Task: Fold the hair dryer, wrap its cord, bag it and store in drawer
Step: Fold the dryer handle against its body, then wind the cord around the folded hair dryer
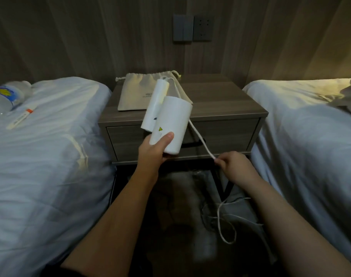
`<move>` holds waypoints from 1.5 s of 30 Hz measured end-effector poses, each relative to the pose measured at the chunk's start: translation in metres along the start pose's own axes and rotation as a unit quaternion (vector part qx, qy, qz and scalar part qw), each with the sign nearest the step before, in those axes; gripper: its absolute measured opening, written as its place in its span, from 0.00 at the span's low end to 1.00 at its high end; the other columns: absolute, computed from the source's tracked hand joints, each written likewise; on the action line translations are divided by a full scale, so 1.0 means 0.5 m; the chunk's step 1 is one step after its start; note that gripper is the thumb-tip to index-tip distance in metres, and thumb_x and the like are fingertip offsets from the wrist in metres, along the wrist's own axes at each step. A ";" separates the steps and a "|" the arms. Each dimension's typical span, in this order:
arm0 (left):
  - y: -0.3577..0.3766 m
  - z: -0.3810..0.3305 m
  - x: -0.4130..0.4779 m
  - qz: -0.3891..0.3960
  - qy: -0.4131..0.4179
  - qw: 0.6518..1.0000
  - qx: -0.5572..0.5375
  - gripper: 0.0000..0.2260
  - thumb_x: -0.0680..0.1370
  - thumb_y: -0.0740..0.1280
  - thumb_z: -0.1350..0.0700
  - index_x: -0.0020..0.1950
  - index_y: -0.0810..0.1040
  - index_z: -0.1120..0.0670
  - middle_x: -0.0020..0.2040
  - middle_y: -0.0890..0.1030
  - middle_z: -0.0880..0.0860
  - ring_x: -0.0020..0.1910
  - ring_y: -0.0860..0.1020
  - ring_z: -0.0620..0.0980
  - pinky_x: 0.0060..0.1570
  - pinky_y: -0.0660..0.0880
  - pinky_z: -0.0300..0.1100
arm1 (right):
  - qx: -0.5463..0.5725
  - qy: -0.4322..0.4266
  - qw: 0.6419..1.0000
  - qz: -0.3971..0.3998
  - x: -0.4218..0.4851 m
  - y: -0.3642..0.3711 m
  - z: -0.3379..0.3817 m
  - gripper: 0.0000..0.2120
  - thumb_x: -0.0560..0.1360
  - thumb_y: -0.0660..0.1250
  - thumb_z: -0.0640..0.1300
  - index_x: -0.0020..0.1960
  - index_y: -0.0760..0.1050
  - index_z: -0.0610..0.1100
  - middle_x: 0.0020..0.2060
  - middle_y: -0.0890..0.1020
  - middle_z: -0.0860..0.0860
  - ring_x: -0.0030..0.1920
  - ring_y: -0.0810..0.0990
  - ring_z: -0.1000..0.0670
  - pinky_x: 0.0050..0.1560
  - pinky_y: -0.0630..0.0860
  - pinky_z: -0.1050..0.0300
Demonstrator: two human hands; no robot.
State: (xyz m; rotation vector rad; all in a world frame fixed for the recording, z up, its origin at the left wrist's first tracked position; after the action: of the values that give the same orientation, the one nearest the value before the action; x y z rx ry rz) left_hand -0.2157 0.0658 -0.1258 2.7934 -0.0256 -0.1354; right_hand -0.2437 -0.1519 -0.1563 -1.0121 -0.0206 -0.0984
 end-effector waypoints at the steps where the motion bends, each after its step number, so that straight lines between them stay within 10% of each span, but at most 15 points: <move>1: -0.005 -0.006 0.003 -0.026 0.014 0.996 0.086 0.24 0.65 0.75 0.51 0.58 0.73 0.53 0.57 0.78 0.55 0.53 0.79 0.52 0.48 0.78 0.46 | -0.043 -0.020 0.997 0.054 -0.006 -0.009 0.011 0.12 0.77 0.63 0.47 0.38 0.80 0.43 0.34 0.82 0.43 0.38 0.81 0.44 0.40 0.75 0.51; 6: -0.023 -0.034 0.004 0.008 0.099 0.904 0.417 0.29 0.66 0.76 0.49 0.64 0.71 0.51 0.53 0.74 0.46 0.51 0.74 0.45 0.38 0.67 0.29 | -0.063 -0.099 0.970 0.211 -0.051 -0.057 0.074 0.09 0.76 0.63 0.46 0.47 0.83 0.47 0.39 0.83 0.49 0.39 0.79 0.51 0.49 0.78 0.46; 10: -0.025 -0.034 -0.011 0.063 0.158 0.802 0.573 0.31 0.64 0.75 0.42 0.64 0.72 0.48 0.58 0.78 0.48 0.57 0.77 0.50 0.55 0.73 0.43 | -0.068 -0.140 0.950 0.270 -0.085 -0.090 0.106 0.16 0.76 0.60 0.37 0.59 0.78 0.51 0.42 0.74 0.60 0.44 0.73 0.61 0.53 0.72 0.57; 19: -0.010 0.015 -0.020 0.260 0.160 0.674 0.673 0.32 0.64 0.75 0.43 0.65 0.69 0.46 0.59 0.75 0.48 0.56 0.74 0.47 0.56 0.73 0.46 | -0.094 -0.146 0.975 0.136 -0.071 -0.081 0.103 0.10 0.76 0.63 0.40 0.49 0.82 0.49 0.50 0.78 0.54 0.53 0.76 0.50 0.57 0.74 0.53; 23: -0.010 0.026 -0.018 0.291 0.153 0.650 0.685 0.31 0.64 0.75 0.43 0.64 0.69 0.43 0.58 0.73 0.47 0.57 0.72 0.47 0.57 0.72 0.46 | -0.105 -0.107 0.986 0.074 -0.063 -0.069 0.097 0.04 0.73 0.67 0.47 0.42 0.78 0.48 0.40 0.80 0.53 0.45 0.78 0.50 0.41 0.74 0.56; 31: -0.012 0.030 -0.014 0.336 0.124 0.642 0.678 0.30 0.63 0.76 0.49 0.62 0.70 0.44 0.58 0.73 0.49 0.56 0.73 0.49 0.56 0.72 0.45 | -0.118 -0.013 0.992 0.036 -0.052 -0.059 0.071 0.18 0.63 0.74 0.60 0.32 0.72 0.47 0.27 0.75 0.52 0.32 0.74 0.51 0.31 0.67 0.57; 36: -0.019 0.027 -0.014 0.383 0.073 0.662 0.640 0.30 0.62 0.78 0.53 0.62 0.71 0.45 0.58 0.74 0.46 0.56 0.73 0.46 0.56 0.74 0.45 | 0.073 -0.016 0.995 0.062 -0.045 -0.072 0.049 0.07 0.69 0.74 0.46 0.35 0.79 0.46 0.32 0.81 0.48 0.34 0.76 0.52 0.35 0.73 0.57; 41: -0.016 0.014 -0.024 0.435 0.015 0.705 0.559 0.28 0.63 0.78 0.56 0.58 0.71 0.43 0.56 0.75 0.43 0.55 0.75 0.43 0.55 0.76 0.42 | 0.291 -0.037 0.939 0.178 -0.041 -0.105 0.004 0.12 0.75 0.61 0.29 0.46 0.81 0.41 0.33 0.81 0.46 0.34 0.78 0.55 0.37 0.75 0.64; 45: -0.012 0.019 -0.027 0.473 -0.029 0.742 0.475 0.29 0.60 0.78 0.57 0.58 0.73 0.43 0.58 0.77 0.47 0.57 0.76 0.48 0.54 0.77 0.43 | 0.416 -0.013 0.881 0.225 -0.028 -0.106 -0.022 0.07 0.68 0.73 0.43 0.44 0.80 0.43 0.32 0.83 0.50 0.31 0.79 0.55 0.33 0.76 0.64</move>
State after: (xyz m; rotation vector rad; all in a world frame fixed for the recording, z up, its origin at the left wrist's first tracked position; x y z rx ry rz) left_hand -0.2299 0.0687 -0.1352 3.2168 -1.9976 0.0849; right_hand -0.2628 -0.1881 -0.1184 -0.1340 0.1398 0.3324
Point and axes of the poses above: each hand's wrist, its own x-axis towards the middle knuckle, its own y-axis out of the palm, z = x × y, the point moved 1 cm from there along x, towards the middle knuckle
